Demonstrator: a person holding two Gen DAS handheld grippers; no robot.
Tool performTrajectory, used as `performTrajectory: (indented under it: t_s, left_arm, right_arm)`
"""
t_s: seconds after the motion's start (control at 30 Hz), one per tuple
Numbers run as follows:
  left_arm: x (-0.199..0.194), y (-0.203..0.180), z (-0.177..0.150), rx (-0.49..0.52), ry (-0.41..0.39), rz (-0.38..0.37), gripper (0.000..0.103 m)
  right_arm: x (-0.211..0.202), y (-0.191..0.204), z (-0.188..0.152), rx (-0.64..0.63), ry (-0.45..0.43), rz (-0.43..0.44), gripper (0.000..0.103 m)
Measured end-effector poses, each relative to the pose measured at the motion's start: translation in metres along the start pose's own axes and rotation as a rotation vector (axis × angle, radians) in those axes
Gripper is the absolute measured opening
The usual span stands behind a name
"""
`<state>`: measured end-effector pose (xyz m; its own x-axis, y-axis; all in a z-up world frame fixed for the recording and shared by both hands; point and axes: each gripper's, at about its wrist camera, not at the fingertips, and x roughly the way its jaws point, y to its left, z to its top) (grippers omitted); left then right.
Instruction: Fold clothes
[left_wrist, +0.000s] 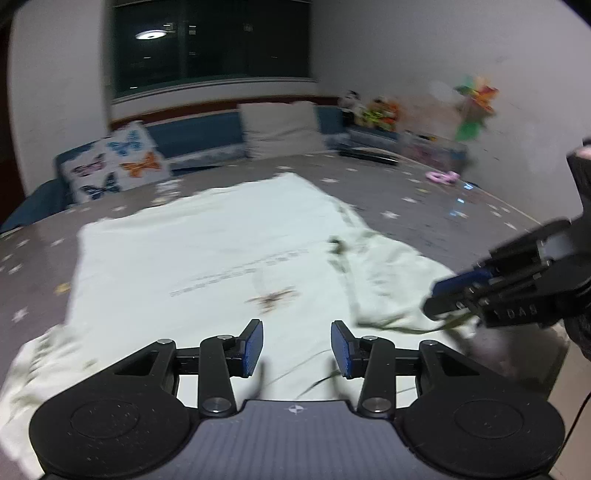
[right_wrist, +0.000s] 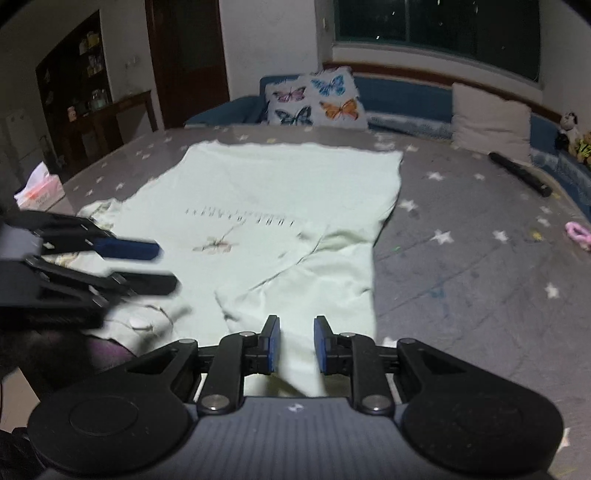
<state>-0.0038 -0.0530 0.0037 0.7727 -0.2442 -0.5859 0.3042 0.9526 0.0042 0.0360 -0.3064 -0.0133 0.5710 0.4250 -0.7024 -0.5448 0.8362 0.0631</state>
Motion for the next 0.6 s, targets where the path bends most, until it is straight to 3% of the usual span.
performTrajectory:
  t_s: [0.1, 0.27, 0.37, 0.43, 0.6]
  left_arm:
    - [-0.017, 0.022, -0.007, -0.05, -0.005, 0.071, 0.044]
    - [-0.046, 0.064, -0.022, -0.146, -0.002, 0.208, 0.044]
    - [-0.061, 0.085, -0.031, -0.194, -0.001, 0.302, 0.046]
    - [-0.069, 0.1, -0.038, -0.234, 0.003, 0.37, 0.048]
    - [-0.084, 0.135, -0.055, -0.359, 0.03, 0.501, 0.05]
  right_arm:
    - [0.006, 0.005, 0.0, -0.015, 0.026, 0.006, 0.02]
    - [-0.003, 0.017, 0.013, -0.052, -0.017, 0.022, 0.021]
    - [0.002, 0.03, 0.023, -0.085, -0.03, 0.055, 0.024]
    - [0.007, 0.039, 0.03, -0.107, -0.036, 0.08, 0.032]
    - [0.02, 0.07, 0.047, -0.182, -0.055, 0.152, 0.033]
